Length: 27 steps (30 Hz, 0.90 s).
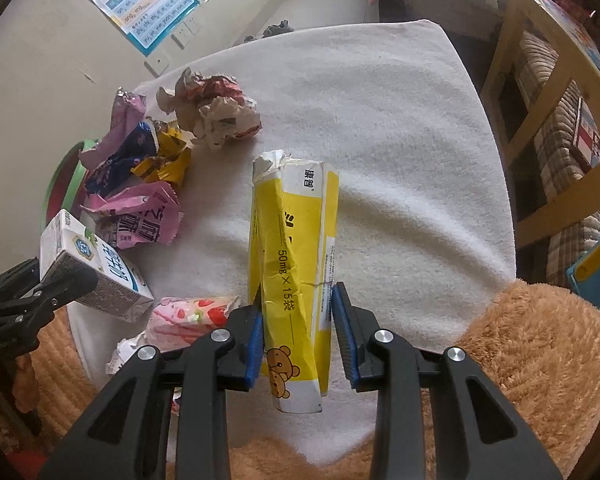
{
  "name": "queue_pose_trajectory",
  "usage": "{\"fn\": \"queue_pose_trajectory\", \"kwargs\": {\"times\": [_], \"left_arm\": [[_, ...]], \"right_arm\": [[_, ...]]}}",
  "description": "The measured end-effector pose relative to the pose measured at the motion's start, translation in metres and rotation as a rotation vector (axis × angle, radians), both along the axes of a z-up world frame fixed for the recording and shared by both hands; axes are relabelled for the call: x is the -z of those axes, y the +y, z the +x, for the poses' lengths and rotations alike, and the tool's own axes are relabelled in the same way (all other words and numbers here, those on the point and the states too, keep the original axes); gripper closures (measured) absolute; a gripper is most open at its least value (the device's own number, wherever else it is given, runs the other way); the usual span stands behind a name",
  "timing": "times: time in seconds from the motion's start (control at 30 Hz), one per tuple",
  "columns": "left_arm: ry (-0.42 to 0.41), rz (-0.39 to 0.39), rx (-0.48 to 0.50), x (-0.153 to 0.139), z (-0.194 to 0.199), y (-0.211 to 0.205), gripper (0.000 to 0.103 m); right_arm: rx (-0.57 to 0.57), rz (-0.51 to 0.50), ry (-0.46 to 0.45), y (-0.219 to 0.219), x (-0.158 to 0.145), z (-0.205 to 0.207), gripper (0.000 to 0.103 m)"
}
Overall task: Collect trash
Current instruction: 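Lift the white carton and yellow pack and carry them toward the red bin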
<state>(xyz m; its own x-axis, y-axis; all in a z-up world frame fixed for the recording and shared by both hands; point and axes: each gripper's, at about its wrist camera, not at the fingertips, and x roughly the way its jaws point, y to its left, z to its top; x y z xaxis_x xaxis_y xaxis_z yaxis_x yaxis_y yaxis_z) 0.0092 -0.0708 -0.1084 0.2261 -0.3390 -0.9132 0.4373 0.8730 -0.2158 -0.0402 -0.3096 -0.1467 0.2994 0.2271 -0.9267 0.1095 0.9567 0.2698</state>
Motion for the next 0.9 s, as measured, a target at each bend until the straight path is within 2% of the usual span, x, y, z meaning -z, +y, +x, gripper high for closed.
{"fn": "queue_pose_trajectory", "kwargs": {"times": [0.1,0.3,0.43,0.63,0.9], "left_arm": [[0.001,0.054,0.016,0.006,-0.001,-0.004,0.044],[0.032,0.071,0.01,0.016,-0.002,-0.003,0.044],[0.023,0.064,-0.002,0.015,-0.001,-0.001,0.045],[-0.07,0.029,-0.024,-0.009,0.001,0.006,0.046],[-0.158,-0.029,-0.152,-0.047,0.018,0.038,0.046]], "right_arm": [[-0.001,-0.004,0.006,0.0,0.004,0.001,0.072],[-0.003,-0.007,-0.003,0.0,0.003,-0.001,0.072],[-0.005,-0.009,-0.006,0.001,0.002,-0.001,0.072],[0.0,-0.006,-0.021,0.002,-0.007,-0.002,0.072],[-0.049,-0.004,-0.123,0.021,-0.046,0.007,0.072]]}}
